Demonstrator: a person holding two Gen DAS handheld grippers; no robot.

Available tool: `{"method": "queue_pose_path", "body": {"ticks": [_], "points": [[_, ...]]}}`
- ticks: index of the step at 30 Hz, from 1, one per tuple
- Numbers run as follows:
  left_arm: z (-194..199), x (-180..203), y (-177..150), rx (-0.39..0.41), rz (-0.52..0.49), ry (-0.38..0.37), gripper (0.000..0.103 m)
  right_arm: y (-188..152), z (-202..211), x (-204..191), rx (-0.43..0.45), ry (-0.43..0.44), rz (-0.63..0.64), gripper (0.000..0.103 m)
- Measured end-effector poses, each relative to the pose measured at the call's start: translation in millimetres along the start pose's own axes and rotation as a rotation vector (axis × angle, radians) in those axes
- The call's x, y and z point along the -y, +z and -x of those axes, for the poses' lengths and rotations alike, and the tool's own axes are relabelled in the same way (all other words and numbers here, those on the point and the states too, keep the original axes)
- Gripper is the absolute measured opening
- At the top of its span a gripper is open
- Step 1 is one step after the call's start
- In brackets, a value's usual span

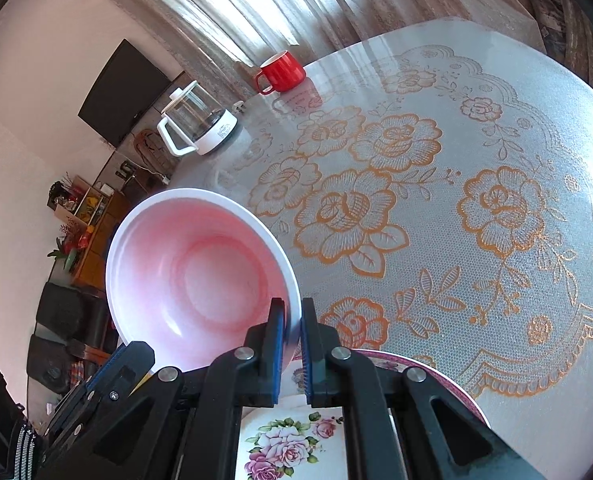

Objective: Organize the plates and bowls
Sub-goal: 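Lift the red bowl and carry it over the steel bowl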

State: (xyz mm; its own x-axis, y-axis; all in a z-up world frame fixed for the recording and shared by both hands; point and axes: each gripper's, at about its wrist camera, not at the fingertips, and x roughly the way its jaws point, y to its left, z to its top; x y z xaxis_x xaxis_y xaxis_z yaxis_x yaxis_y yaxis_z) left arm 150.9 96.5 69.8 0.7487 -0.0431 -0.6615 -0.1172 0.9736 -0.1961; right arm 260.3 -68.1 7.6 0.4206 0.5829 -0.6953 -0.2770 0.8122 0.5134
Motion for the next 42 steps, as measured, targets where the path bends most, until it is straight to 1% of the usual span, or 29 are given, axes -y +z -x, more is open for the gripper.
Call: {"method": "queue_pose_path", "body": {"ticks": [5, 9, 16, 20, 23, 27, 31, 42], "points": [[7.5, -6.0, -4.1, -0.001, 0.020, -0.038, 0.008, -8.1, 10.6, -2.9, 0.004, 0.011, 0.014, 0.007], [16.8, -7.7, -11.0, -0.004, 0.016, -0.070, 0.008, -15.6, 20.7, -4.3, 0.003, 0.020, 0.023, 0.007], [32.3, -12.4, -28.1, -0.031, 0.008, -0.140, 0.008, -36.4, 36.0, -1.7, -0.032, 0.036, 0.023, 0.007], [40.7, -12.9, -35.2, -0.033, 0.009, -0.154, 0.008, -46.0, 41.3, -1.4, -0.038, 0.035, 0.020, 0.007], [49.0, -20.7, -40.1, -0.030, 0.033, -0.166, 0.008, -50.8, 46.1, -6.1, -0.039, 0.047, 0.030, 0.008], [58.0, -29.9, -48.0, -0.024, 0.050, -0.154, 0.008, -57.7, 50.0, -17.2, -0.038, 0.061, 0.057, 0.008], [68.1, -47.3, -55.9, -0.022, 0.102, -0.153, 0.008, -65.8, 48.7, -30.1, -0.056, 0.085, 0.081, 0.008], [102.5, -98.5, -69.0, 0.024, 0.206, -0.082, 0.008, -81.8, 32.5, -89.9, -0.111, 0.157, 0.209, 0.008]]}}
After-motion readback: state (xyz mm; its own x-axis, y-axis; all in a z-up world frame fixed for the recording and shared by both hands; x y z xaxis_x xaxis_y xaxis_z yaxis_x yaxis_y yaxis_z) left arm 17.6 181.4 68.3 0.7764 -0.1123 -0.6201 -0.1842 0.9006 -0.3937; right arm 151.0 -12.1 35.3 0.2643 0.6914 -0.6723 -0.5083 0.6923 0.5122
